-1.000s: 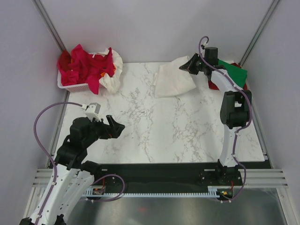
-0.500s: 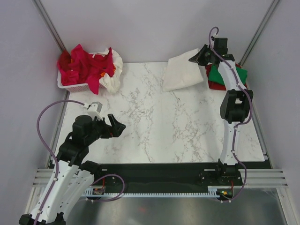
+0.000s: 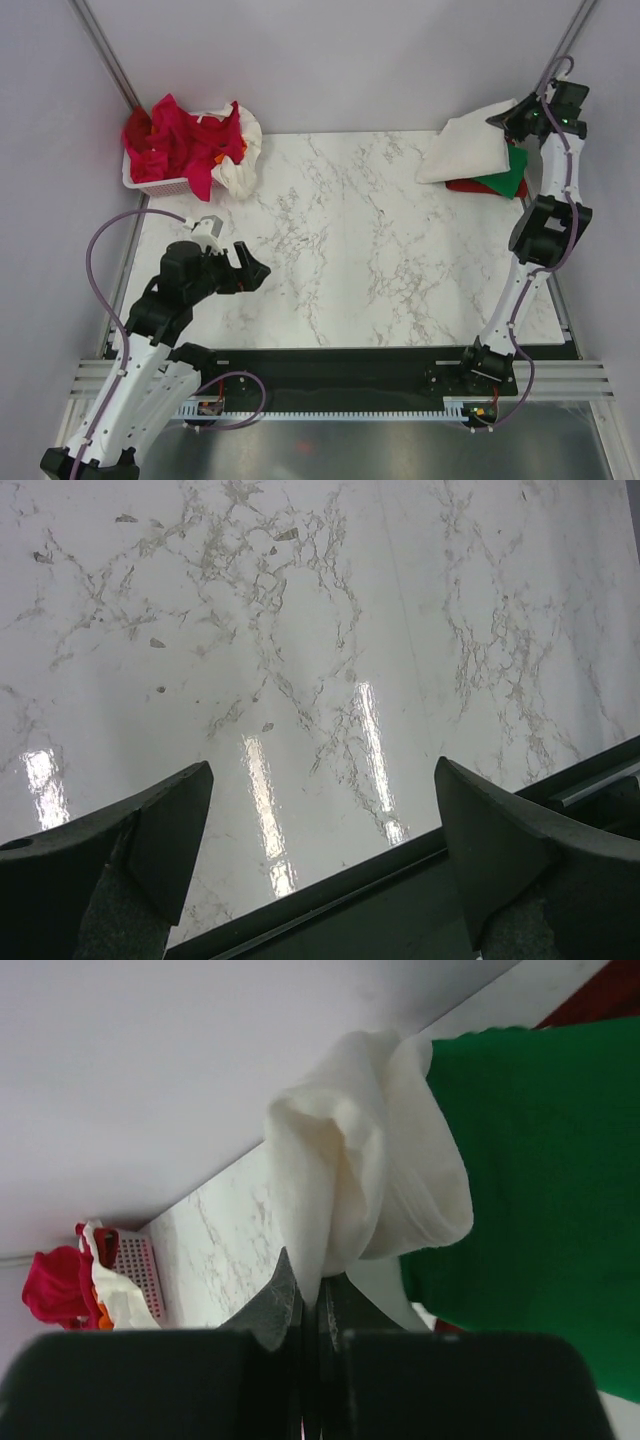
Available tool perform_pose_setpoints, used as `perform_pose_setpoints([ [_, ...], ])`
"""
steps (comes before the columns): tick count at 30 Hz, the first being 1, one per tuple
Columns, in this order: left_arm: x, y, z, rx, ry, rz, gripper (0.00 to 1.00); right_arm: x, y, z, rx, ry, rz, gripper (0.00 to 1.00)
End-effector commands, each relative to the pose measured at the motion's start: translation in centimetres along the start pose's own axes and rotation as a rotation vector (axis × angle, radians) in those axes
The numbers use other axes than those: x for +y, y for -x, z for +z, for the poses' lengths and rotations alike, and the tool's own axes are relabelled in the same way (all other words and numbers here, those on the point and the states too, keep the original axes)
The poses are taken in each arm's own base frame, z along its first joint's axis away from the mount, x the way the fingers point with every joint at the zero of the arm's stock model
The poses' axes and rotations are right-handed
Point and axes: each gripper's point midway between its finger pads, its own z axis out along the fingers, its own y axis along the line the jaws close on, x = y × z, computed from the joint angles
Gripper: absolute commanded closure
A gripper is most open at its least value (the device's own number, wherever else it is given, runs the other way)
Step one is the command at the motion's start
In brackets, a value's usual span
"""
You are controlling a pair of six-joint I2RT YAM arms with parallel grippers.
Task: Fold and stack the t-shirts
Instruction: Neatly place the folded tshirt to the corner
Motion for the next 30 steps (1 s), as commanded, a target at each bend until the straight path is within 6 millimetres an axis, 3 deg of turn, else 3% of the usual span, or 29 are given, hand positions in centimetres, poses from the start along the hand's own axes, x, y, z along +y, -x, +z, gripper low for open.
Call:
perform_pose_setpoints([
  [1,-0.7,0.7,0.3,-0.015,-0.026,-0.013,0.0,-2.6,3.5,-1.8,-0.054,0.024,0.034,0.94],
  [6,-0.7,0.6,0.5,-0.004,-0.029,-0.013,0.0,-11.8,3.4,-1.4,-0.058,-0.114,0.133,0.9],
  [9,-0.7,0.4,0.5,0.003,-0.032,-0.012,0.0,-16.1,2.5,-1.3,-0.051,-0.2,0.169,0.83],
  [11,-0.8,0.5,0.6,0.004,-0.033,-0.012,0.0,-18.1,1.2,-1.0,-0.031,-0.238,0.183,0.72],
  [12,-0.8,0.4,0.6,0.008,-0.036,-0.013,0.0,-18.9,0.7,-0.9,-0.024,-0.253,0.186,0.53],
  [15,-0.9,0.3,0.7,0.019,-0.04,-0.011,0.0,-21.2,-0.6,-1.0,-0.02,-0.348,0.204,0.31],
  [17,-0.9,0.2,0.7,0.021,-0.044,-0.01,0.0,-22.8,-0.9,-1.9,-0.029,-0.42,0.207,0.27],
  [21,-0.9,0.3,0.6,0.015,-0.047,-0.007,0.0,-23.6,1.7,-7.1,-0.133,-0.585,0.201,0.23],
  [22,-1.0,0.3,0.6,0.016,-0.048,-0.007,0.0,-24.8,2.8,-9.2,-0.184,-0.667,0.203,0.22],
  [24,-1.0,0.2,0.7,0.02,-0.049,-0.008,0.0,-23.6,5.0,-13.5,-0.271,-0.742,0.187,0.2],
  [25,-0.9,0.2,0.8,0.025,-0.045,-0.007,0.0,-25.2,5.5,-16.5,-0.329,-0.852,0.193,0.18],
  [26,-0.9,0.1,0.8,0.028,-0.045,-0.01,0.0,-23.6,7.0,-19.6,-0.411,-0.883,0.183,0.16],
  [27,-1.0,0.2,0.8,0.027,-0.047,-0.008,0.0,-23.2,7.9,-21.6,-0.477,-0.902,0.189,0.14],
  [28,-1.0,0.2,0.8,0.028,-0.049,-0.006,0.0,-24.2,7.2,-23.3,-0.496,-0.93,0.215,0.14],
  [29,-1.0,0.1,0.8,0.029,-0.052,-0.006,0.0,-22.0,8.7,-25.7,-0.584,-0.899,0.198,0.13],
  [30,-1.0,0.2,0.8,0.026,-0.052,-0.006,0.0,-21.4,8.8,-26.7,-0.614,-0.891,0.216,0.13],
])
